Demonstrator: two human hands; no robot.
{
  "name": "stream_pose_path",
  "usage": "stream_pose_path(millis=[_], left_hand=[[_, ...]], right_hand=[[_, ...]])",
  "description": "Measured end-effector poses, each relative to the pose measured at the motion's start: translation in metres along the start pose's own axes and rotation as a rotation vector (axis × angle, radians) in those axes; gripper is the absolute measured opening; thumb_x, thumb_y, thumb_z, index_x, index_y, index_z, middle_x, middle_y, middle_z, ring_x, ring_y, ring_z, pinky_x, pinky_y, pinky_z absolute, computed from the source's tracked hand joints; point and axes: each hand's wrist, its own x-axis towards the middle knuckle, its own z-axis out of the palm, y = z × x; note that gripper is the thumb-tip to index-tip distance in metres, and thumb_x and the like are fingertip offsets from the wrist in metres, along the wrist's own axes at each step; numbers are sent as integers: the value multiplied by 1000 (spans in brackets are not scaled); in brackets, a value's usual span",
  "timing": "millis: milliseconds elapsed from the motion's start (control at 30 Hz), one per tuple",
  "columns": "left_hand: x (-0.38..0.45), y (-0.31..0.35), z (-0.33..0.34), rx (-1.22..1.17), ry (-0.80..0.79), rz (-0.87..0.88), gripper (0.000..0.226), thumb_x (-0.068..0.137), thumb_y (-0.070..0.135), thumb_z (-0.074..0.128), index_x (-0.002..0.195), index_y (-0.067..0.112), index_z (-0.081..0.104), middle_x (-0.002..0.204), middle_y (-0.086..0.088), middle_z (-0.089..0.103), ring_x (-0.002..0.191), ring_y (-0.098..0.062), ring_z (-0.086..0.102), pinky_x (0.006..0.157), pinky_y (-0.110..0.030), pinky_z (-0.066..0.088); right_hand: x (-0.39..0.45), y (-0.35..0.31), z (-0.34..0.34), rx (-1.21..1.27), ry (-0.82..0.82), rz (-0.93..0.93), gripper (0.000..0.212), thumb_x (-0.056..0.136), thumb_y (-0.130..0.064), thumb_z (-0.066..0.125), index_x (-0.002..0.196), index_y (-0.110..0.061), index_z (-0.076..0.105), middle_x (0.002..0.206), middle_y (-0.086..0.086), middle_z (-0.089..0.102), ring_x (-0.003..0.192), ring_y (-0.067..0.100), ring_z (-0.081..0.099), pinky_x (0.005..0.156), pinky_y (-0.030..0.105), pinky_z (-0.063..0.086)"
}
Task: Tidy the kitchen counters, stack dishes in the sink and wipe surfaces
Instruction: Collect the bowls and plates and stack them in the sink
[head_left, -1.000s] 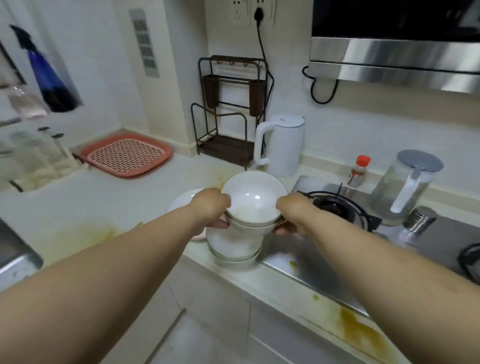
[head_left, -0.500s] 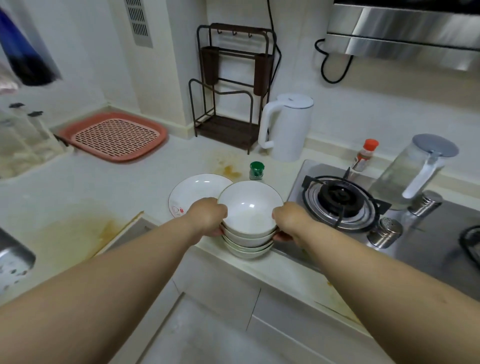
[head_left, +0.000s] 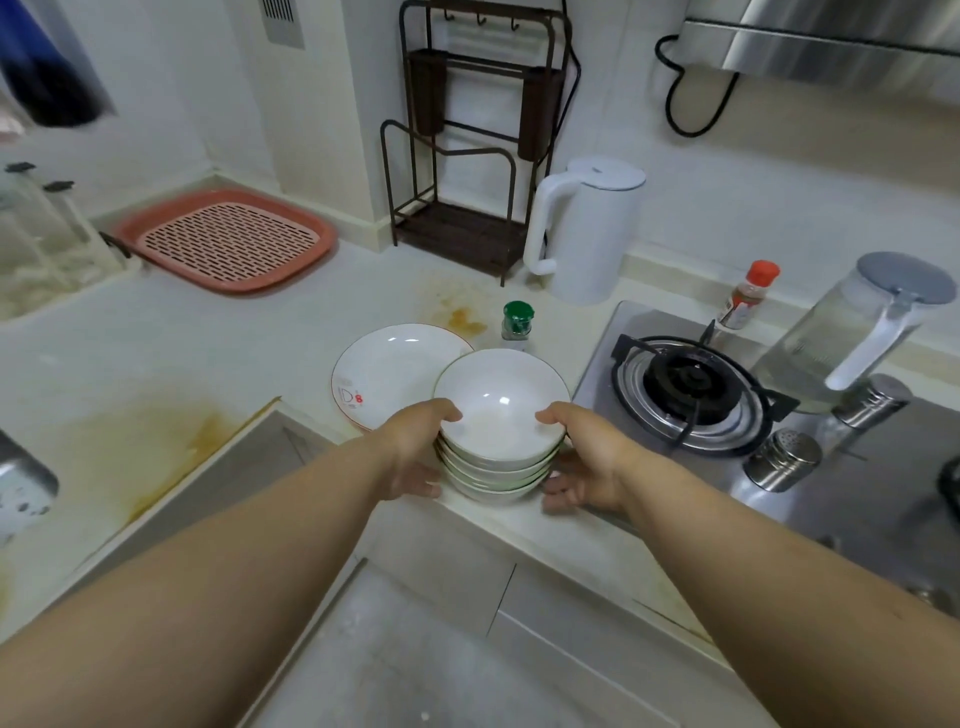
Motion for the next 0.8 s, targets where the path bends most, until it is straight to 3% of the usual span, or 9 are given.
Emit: stream_pose_path(millis=[133, 367, 500, 600, 800], left_hand=[[-2, -1, 12, -78, -11, 34, 23, 91, 15, 46, 113, 9, 46, 92, -8, 50, 81, -32, 57, 79, -44, 53], [-17, -2, 12, -98, 76, 68, 25, 88, 7, 42, 113, 8, 45, 97, -8, 45, 89, -37, 54, 64, -41, 54], [-38, -1, -4, -157, 137, 121, 28, 88, 6, 41, 115, 8, 44, 104, -9, 43, 73, -33, 55, 61, -40, 55], [-55, -5, -30, -177, 228, 155, 32, 87, 6, 41, 119, 6, 43, 112, -12, 41, 71, -35, 55, 67, -42, 56], [-96, -24, -115, -263, 400, 204, 27, 86, 5, 40, 113, 5, 43, 90, -9, 42, 74, -35, 50, 70, -44, 53]], right_hand=[[8, -1, 5, 133, -49, 2, 42, 83, -21, 48, 125, -12, 48, 102, 12, 60, 89, 34, 61, 83, 47, 51], [-5, -5, 12, 68, -32, -52, 42, 83, -11, 41, 125, -10, 43, 107, 14, 57, 102, 39, 59, 95, 59, 45], [-20, -20, 30, -49, -63, -126, 35, 85, -11, 40, 121, -10, 42, 96, 13, 51, 85, 34, 56, 88, 53, 49], [-32, -28, 60, -144, -132, -173, 37, 86, -11, 39, 123, -11, 40, 93, 13, 48, 80, 32, 53, 85, 52, 49], [-57, -36, 154, -252, -288, -209, 25, 88, -9, 39, 113, -11, 41, 89, 10, 47, 78, 31, 53, 95, 56, 45]])
